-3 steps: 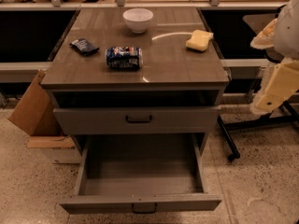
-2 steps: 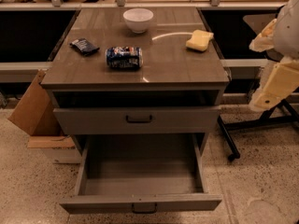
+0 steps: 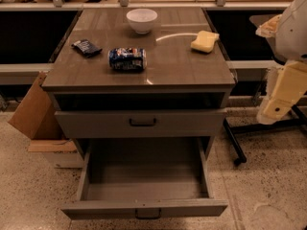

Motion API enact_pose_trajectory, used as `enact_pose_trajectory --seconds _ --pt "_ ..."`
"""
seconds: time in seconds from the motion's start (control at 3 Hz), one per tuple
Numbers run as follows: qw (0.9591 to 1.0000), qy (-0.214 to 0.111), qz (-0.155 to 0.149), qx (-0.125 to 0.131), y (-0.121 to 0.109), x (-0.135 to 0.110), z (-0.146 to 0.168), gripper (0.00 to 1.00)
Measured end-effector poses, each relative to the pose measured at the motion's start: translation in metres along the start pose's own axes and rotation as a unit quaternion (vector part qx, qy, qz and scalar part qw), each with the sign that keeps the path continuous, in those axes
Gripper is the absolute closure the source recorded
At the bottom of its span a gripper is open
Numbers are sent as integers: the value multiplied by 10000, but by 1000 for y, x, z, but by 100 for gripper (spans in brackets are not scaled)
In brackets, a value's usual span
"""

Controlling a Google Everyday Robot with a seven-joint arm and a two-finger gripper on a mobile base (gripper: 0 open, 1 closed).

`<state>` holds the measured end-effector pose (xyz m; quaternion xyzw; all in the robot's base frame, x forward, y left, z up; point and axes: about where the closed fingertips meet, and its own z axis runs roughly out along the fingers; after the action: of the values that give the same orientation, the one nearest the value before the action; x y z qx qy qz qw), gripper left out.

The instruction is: Place pepsi can into middle drawer

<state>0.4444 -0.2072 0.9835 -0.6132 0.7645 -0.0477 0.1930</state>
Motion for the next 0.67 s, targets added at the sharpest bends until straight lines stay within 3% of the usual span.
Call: enact_pose_trajectory --seconds 0.33,0.67 --pt "10000 -1 -1 0 0 0 0 0" --pt "9997 -111 -192 -107 -7 -4 8 0"
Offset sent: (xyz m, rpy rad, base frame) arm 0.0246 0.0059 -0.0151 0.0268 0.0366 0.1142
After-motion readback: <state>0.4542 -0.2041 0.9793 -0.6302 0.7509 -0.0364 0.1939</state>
